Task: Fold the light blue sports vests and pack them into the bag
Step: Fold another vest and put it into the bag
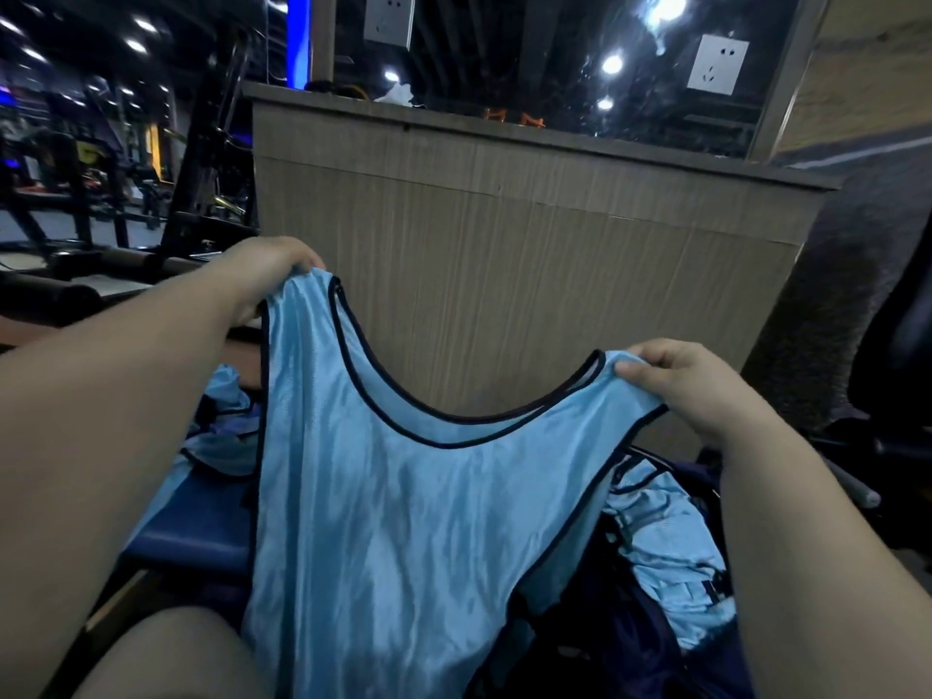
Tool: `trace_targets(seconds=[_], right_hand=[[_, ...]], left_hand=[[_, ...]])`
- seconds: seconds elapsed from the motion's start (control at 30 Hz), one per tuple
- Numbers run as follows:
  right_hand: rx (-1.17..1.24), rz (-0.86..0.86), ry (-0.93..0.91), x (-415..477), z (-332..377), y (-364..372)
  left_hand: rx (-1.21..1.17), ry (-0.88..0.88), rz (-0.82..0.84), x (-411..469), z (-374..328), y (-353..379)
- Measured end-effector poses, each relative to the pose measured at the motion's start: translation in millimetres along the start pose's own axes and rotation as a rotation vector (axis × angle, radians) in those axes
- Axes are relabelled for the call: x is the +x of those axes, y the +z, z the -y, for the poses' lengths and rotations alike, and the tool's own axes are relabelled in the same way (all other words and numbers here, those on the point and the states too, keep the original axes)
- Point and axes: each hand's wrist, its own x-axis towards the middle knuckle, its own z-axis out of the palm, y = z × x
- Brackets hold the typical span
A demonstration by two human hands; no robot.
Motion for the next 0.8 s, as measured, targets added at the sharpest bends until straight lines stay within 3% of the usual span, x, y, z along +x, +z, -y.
trace_targets(seconds=[0.2, 0.3, 0.43, 0.57, 0.7, 0.8], right_hand=[[0.153, 0.331, 0.010, -3, 10, 12], [0.151, 0.374, 0.016, -3, 16, 17], [0.024, 0.235, 0.082, -2, 15, 31], [-0.050, 0.124, 0.114, 2, 8, 47], [-0.198, 0.103, 0.049, 1, 6, 53], [-0.256, -0.016, 0.046, 3, 6, 57]], left_hand=[[0.305, 0.144, -0.205, 10, 2, -3], [0.420, 0.179, -0.232, 13, 3, -8], [0.700, 0.153, -0.046, 10, 7, -5], [0.832, 0.105, 0.077, 0, 13, 7], [0.761, 0.067, 0.198, -6, 19, 19], [0.650, 0.054, 0.264, -8, 22, 26]])
